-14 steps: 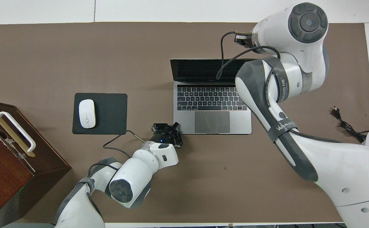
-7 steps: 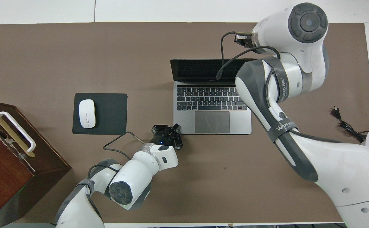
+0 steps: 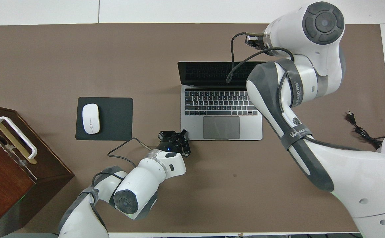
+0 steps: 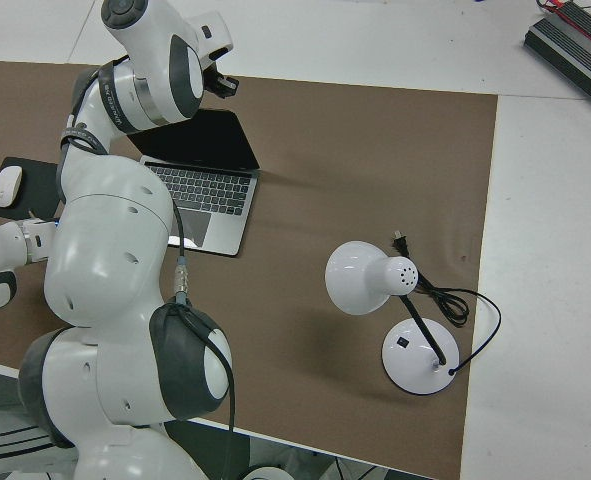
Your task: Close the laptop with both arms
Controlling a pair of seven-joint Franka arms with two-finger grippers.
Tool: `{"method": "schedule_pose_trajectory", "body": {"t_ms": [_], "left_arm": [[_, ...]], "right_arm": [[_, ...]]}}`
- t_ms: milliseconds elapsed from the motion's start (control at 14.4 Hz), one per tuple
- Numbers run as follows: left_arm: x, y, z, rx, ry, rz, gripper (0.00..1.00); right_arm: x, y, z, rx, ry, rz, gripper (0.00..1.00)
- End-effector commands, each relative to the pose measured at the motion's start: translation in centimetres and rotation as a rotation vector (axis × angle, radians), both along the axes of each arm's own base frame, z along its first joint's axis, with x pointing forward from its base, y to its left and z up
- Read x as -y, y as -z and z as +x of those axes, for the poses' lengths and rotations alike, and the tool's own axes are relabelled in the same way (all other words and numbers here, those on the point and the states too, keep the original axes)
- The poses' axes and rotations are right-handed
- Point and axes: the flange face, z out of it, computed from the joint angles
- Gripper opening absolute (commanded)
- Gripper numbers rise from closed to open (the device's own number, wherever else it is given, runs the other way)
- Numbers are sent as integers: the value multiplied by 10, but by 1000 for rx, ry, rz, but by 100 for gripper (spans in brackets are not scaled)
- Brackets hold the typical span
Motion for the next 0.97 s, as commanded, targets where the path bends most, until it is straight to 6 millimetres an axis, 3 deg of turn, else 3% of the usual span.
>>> {"method": "schedule_pose_trajectory", "body": {"t_ms": [0, 485, 901], "left_arm": [[-8, 30, -27, -68, 25, 68, 0], [-7, 31, -29, -70, 30, 70, 0], [-7, 31, -29, -70, 30, 70, 0]], "right_arm": [[6, -9, -5, -4, -27, -22, 0], [3, -8, -11, -45, -34, -28, 0], [-32, -11, -49, -257, -57, 3, 0]]}}
